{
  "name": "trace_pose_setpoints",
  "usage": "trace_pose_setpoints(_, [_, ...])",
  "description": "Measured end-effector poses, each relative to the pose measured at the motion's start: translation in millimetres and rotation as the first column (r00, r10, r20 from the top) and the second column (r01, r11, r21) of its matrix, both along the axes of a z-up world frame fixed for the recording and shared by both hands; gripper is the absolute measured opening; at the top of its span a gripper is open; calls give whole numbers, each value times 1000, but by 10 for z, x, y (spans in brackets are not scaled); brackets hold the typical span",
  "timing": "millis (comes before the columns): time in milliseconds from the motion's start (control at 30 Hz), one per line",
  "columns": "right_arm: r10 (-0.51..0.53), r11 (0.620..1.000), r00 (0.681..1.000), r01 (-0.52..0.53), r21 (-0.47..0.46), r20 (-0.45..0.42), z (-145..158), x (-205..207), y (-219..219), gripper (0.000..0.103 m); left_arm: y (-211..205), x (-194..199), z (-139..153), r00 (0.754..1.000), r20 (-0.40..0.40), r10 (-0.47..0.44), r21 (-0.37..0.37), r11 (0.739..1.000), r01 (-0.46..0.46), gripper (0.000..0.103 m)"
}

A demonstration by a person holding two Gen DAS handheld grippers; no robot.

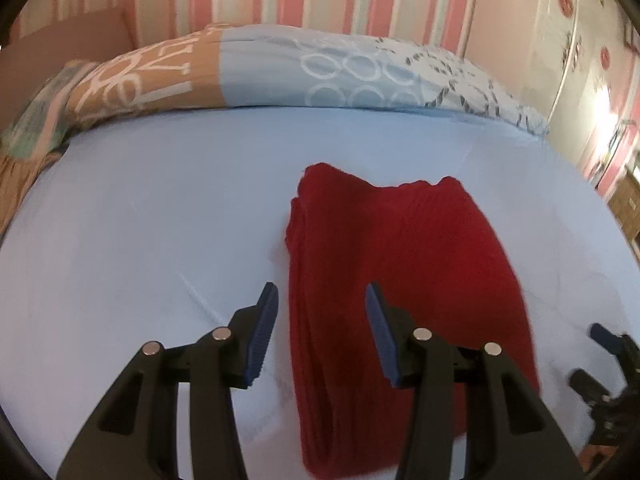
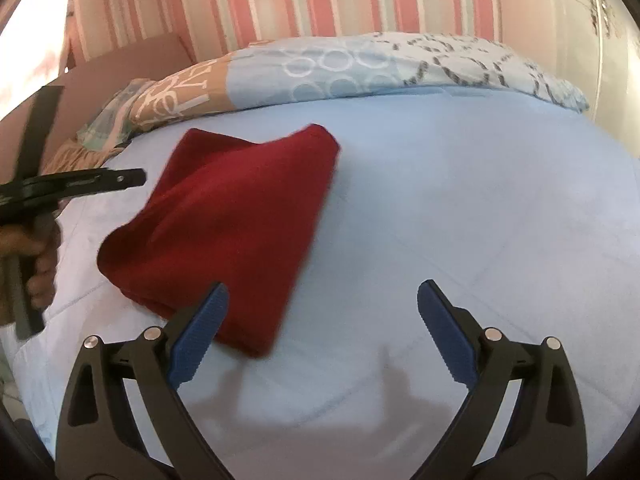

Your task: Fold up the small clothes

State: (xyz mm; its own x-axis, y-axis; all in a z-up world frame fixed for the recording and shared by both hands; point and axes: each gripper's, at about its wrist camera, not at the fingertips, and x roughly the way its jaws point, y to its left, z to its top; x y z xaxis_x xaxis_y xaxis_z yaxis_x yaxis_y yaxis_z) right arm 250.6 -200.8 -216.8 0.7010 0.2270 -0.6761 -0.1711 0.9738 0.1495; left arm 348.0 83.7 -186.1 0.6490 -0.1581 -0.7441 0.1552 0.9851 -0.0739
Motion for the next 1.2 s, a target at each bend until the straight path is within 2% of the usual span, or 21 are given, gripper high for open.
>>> trace_pose_setpoints(133, [9,1000,1000,-9,4,-11,-91,-52,-89,96,-87,330,-67,999,-9,-42,39,998,42,46])
trace_pose_setpoints(300, [12,999,1000,-11,34,-15,-158,-39,-119,96,-136,637,-68,999,-18,-51,46,998,52,42])
trace_pose_setpoints(333, [9,999,1000,-9,43,-15,-166,-31,-123,96,-151,705,-94,999,-29,-45,63,997,47,39])
trace_pose_setpoints(367, [9,999,1000,-8,49,-15,-166,-24,-115,96,-159,766,-127,998,-41,-41,75,996,44,25])
trace_pose_setpoints(400, [12,998,1000,-11,56,-16,-170,-21,-108,95,-161,817,-159,998,-47,-34,88,995,38,19])
trace_pose_setpoints(500, [19,998,1000,-19,55,-7,-156,0,-95,95,-202,878,-192,999,-29,-44,132,990,47,13])
trace_pose_setpoints(633, [24,998,1000,-24,57,9,-104,21,-60,95,-248,955,-195,1000,13,-17,198,980,14,14])
trace_pose_setpoints(700, [24,998,1000,-25,57,17,-72,53,-32,96,-271,999,-258,1000,15,-1,246,969,-3,20])
trace_pose_setpoints(767, [27,998,999,-28,54,18,-48,117,26,96,-329,994,-420,1000,23,-4,360,933,-4,32])
trace_pose_setpoints(833, [29,998,999,-30,47,15,-28,189,98,96,-363,961,-574,999,25,-39,412,911,26,32])
trace_pose_setpoints(900, [40,998,999,-41,37,12,-5,245,168,96,-287,902,-599,997,53,-50,380,925,26,34])
trace_pose_setpoints(933, [43,999,999,-43,31,13,10,261,195,96,-214,887,-585,998,56,-42,348,937,20,38])
trace_pose_setpoints(967, [49,998,999,-49,25,13,28,282,217,96,-158,873,-558,998,59,-31,331,944,10,46])
trace_pose_setpoints(1000, [52,998,999,-53,21,15,48,295,231,96,-107,856,-516,998,60,-23,308,952,4,48])
trace_pose_setpoints(1067, [55,998,998,-55,18,27,94,307,236,96,4,730,-358,997,73,-13,212,977,-3,48])
trace_pose_setpoints(1200, [39,999,999,-39,30,32,134,293,199,97,82,409,-232,999,33,-28,104,994,25,47])
